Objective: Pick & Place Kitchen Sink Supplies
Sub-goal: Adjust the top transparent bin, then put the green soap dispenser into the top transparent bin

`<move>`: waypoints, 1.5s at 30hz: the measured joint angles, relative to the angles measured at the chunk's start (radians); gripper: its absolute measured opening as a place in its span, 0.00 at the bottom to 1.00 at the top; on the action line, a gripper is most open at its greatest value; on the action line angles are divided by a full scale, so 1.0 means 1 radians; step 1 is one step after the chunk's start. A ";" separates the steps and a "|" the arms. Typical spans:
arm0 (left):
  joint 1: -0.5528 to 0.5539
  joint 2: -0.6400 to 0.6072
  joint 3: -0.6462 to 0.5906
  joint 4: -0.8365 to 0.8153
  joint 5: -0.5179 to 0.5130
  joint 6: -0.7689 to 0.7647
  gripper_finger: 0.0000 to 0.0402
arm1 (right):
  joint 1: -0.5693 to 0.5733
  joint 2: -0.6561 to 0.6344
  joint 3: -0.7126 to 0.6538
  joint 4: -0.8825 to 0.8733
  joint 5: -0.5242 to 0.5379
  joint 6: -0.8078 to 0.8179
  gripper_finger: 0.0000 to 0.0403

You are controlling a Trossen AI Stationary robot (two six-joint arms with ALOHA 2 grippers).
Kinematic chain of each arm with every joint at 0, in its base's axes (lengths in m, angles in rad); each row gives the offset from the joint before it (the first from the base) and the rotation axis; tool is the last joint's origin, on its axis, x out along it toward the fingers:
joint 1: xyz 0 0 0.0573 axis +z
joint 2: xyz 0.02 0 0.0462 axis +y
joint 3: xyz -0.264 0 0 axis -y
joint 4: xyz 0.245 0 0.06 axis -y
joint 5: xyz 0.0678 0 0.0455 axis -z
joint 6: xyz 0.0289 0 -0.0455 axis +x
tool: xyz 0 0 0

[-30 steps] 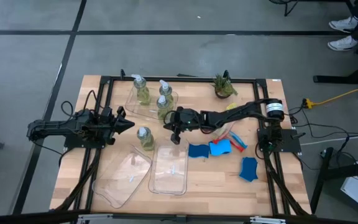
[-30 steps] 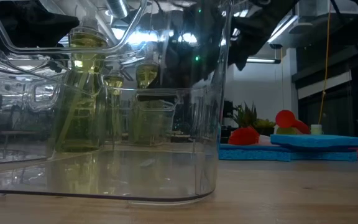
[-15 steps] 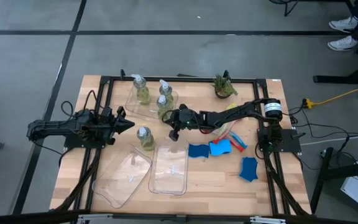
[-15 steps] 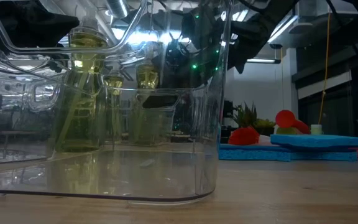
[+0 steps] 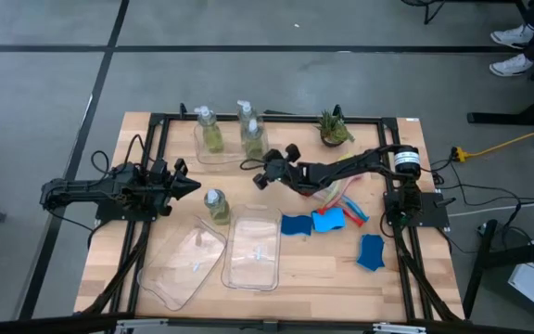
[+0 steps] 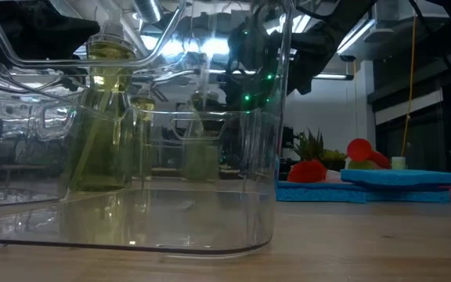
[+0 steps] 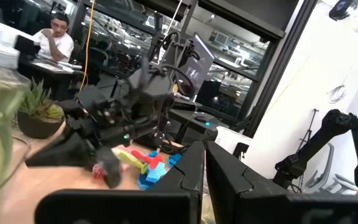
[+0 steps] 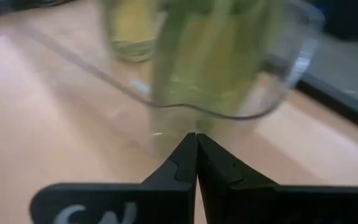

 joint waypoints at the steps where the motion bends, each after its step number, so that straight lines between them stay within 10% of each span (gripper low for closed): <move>1: 0.000 0.000 0.000 0.000 0.000 0.000 0.03 | -0.003 0.000 0.000 -0.009 0.045 0.010 0.03; 17: 0.000 0.000 0.000 0.000 0.000 0.000 0.03 | 0.068 -0.304 -0.104 -0.226 0.029 -0.055 0.03; 29: 0.000 0.000 0.000 0.000 0.001 0.000 0.03 | 0.150 -0.675 -0.465 0.161 -0.201 -0.089 0.03; 37: 0.000 0.000 0.000 0.000 0.001 0.000 0.03 | 0.155 -0.726 -0.459 0.259 -0.200 -0.325 0.03; 45: 0.000 0.000 0.000 0.032 -0.099 0.052 0.03 | 0.156 -0.726 -0.458 0.177 -0.248 -0.202 0.03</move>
